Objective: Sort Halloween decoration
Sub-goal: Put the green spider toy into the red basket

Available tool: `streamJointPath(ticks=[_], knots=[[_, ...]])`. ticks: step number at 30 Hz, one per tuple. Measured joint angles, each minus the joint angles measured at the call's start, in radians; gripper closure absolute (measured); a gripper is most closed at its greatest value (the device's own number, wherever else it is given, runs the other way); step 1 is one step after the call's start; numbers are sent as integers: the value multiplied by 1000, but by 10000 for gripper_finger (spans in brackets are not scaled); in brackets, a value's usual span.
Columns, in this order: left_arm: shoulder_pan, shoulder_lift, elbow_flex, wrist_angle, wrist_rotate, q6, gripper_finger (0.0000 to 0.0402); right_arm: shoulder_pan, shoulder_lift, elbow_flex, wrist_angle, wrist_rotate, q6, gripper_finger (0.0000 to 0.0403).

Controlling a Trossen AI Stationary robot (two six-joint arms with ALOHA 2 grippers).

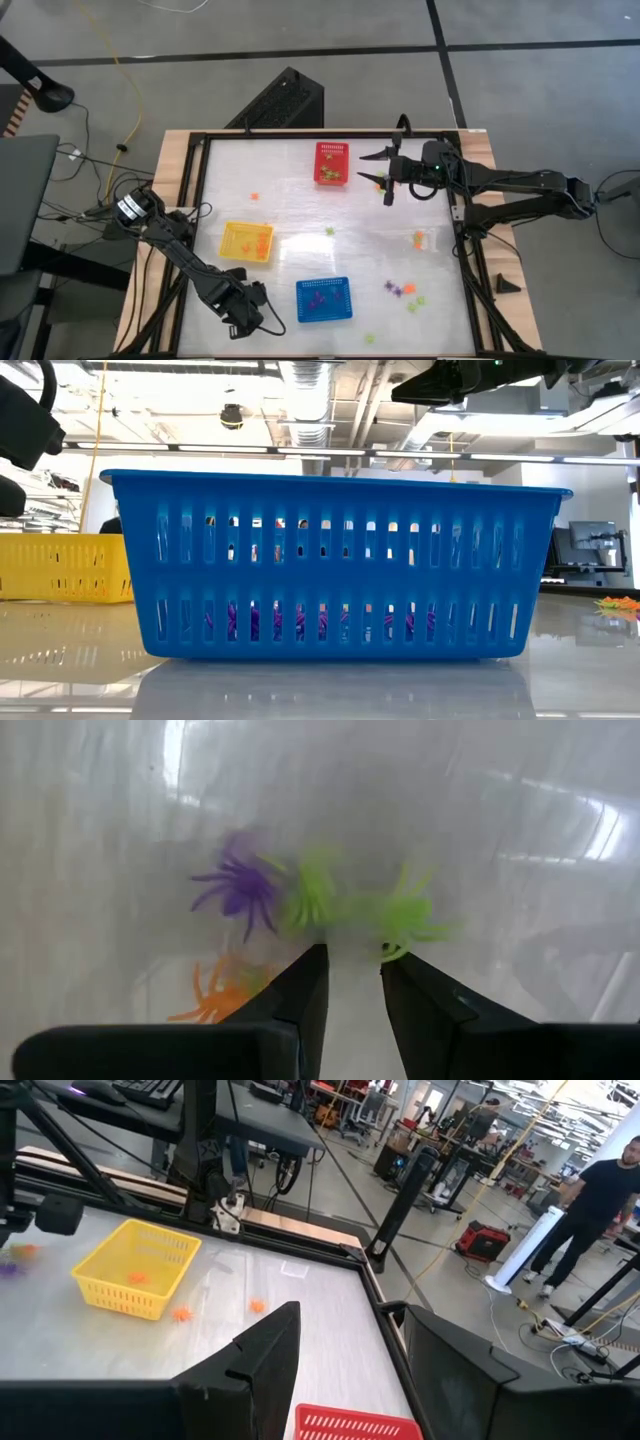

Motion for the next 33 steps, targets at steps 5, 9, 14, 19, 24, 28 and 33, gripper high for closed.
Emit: streamJointPath(ticks=[5,9,14,19,24,28,33], knots=[[0,0,-6,-1,1,4,324,0,0,0,2,0,0,191],[0,0,-6,-4,0,2,358,0,0,0,2,0,0,191],[18,0,-7,-28,84,-22,389,0,0,0,2,0,0,191],[43,-24,-11,-30,116,-29,400,0,0,0,3,0,0,191],[49,-66,-10,-2,104,-29,400,0,0,0,3,0,0,191],[49,-66,-11,42,103,-63,400,0,0,0,3,0,0,191],[49,-66,-10,152,64,-38,385,0,0,0,2,0,0,191]])
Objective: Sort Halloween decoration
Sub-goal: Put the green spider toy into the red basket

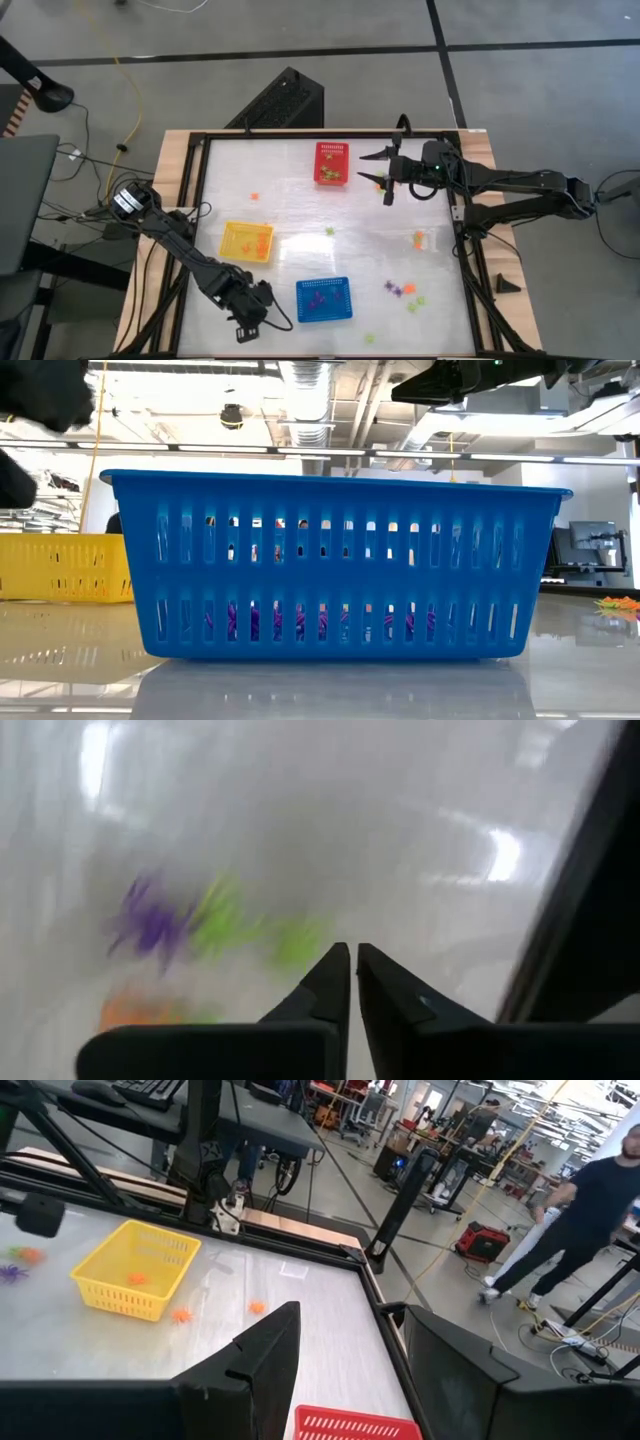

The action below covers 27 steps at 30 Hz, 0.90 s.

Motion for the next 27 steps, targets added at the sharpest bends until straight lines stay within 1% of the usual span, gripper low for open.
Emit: streamJointPath(ticks=[3,10,14,18,20,23,27], knots=[[1,0,1,29,-24,3,363,0,0,0,0,0,0,191],[0,0,1,11,-35,1,294,0,0,0,0,0,0,191],[-4,0,1,10,-44,2,265,0,0,0,0,0,0,191],[-29,5,1,-33,-53,1,249,0,0,0,0,0,0,191],[-43,5,1,-66,-75,-7,245,0,0,0,0,0,0,191],[-64,5,1,-80,-115,-16,243,0,0,0,0,0,0,191],[-75,5,1,-79,-131,-17,243,0,0,0,0,0,0,191]])
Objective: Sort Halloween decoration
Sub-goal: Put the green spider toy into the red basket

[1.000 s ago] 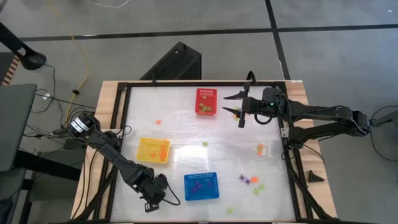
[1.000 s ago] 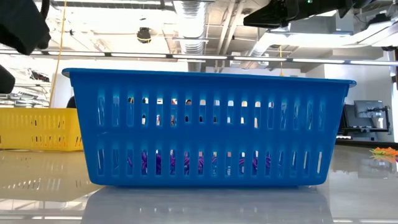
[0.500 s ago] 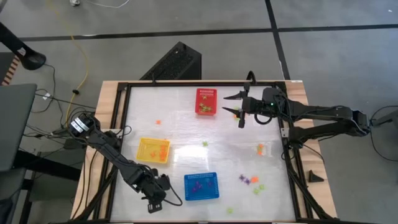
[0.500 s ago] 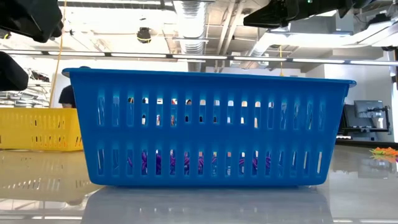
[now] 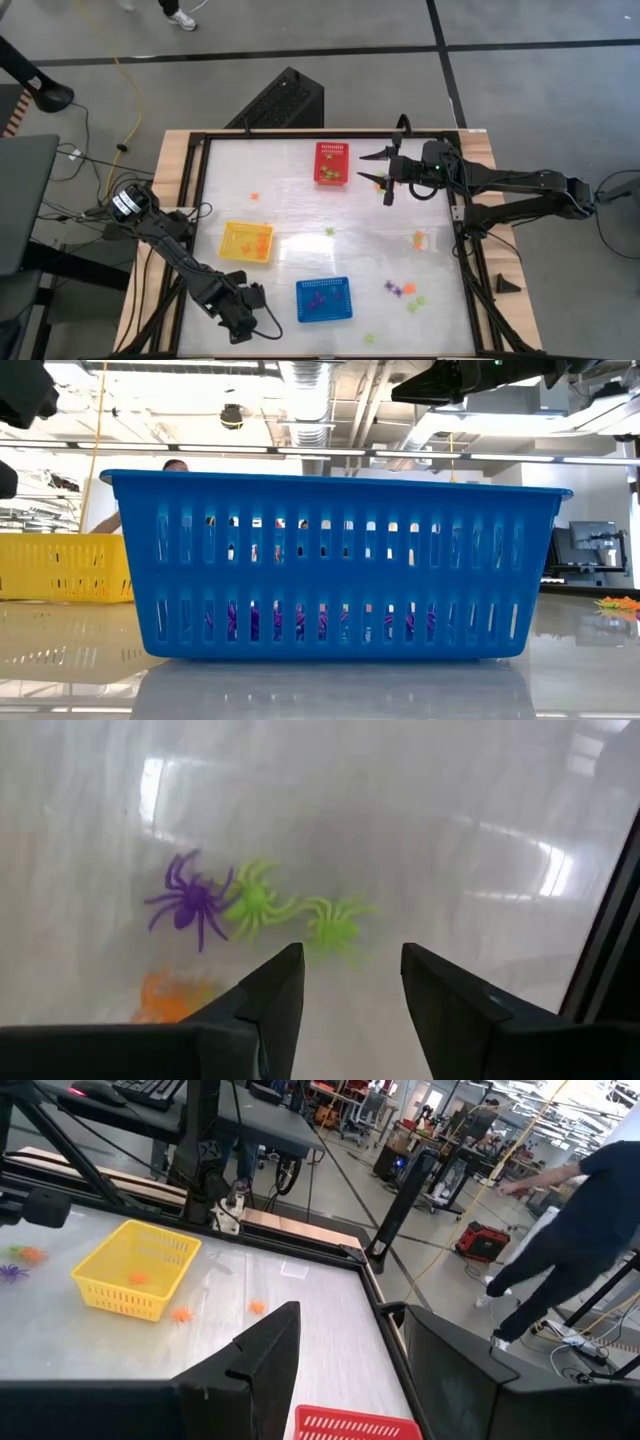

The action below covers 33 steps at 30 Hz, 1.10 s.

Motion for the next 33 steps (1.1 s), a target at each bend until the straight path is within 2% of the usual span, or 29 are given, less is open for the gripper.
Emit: streamJointPath(ticks=[8,17,26,29,33], knots=[[-2,0,-27,13,-13,-21,243,0,0,0,0,0,0,191],[-9,-4,-89,103,-5,-49,244,0,0,0,0,0,0,191],[-9,-4,-96,99,-7,-53,245,0,0,0,0,0,0,191],[-9,-3,-97,96,-11,-52,257,0,0,0,0,0,0,191],[-5,-2,-97,91,-18,-41,295,0,0,0,0,0,0,191]])
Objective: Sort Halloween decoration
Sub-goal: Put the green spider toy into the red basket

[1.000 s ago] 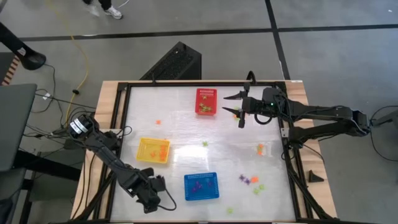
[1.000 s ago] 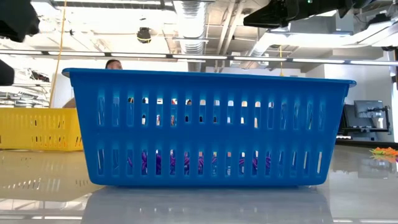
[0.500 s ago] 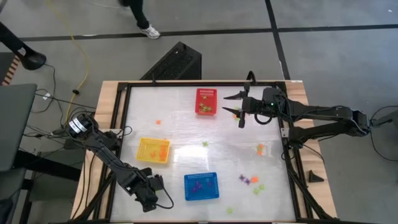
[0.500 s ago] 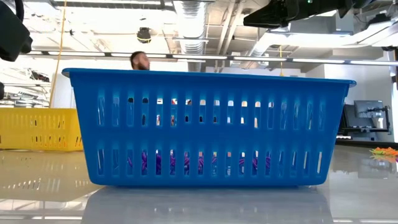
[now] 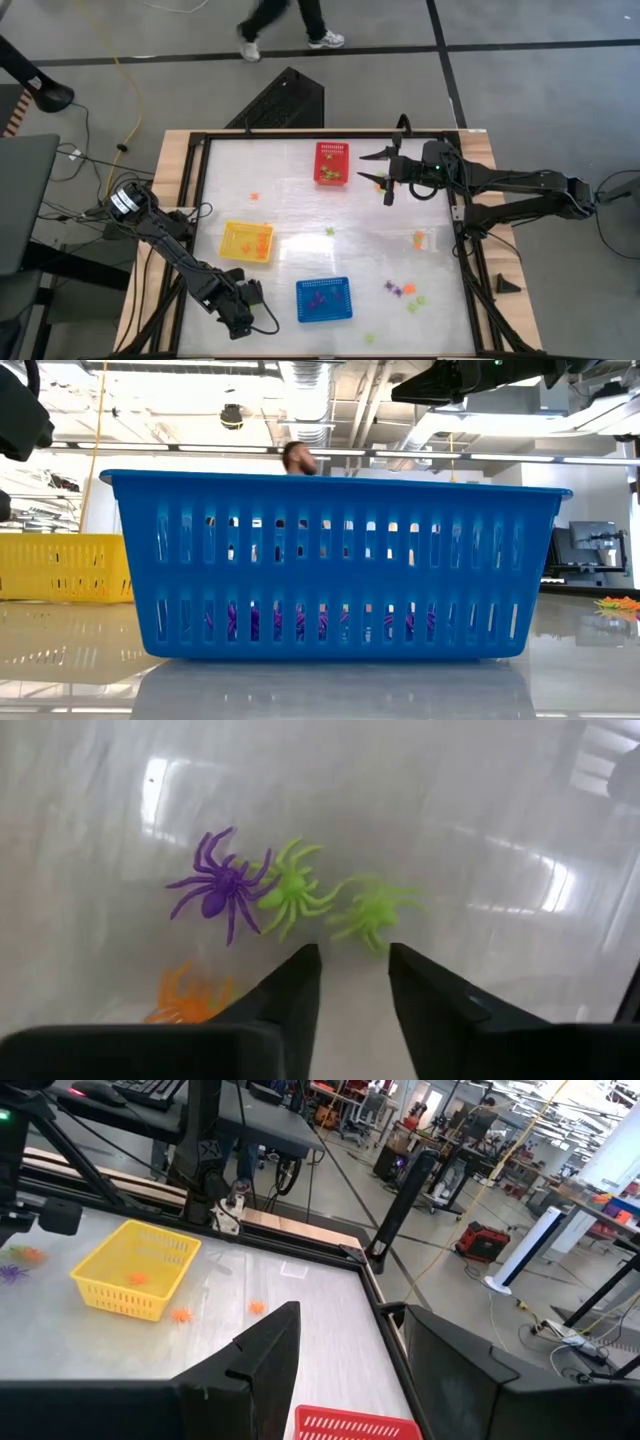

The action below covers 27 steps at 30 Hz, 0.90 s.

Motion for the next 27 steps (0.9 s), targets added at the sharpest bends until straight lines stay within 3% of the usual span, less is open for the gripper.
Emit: streamJointPath(ticks=[8,23,27], knots=[[47,2,1,21,-18,111,395,0,0,0,0,0,0,191],[170,7,159,38,-133,457,401,0,0,0,4,0,0,191],[212,5,182,36,-51,466,402,0,0,0,3,0,0,191]])
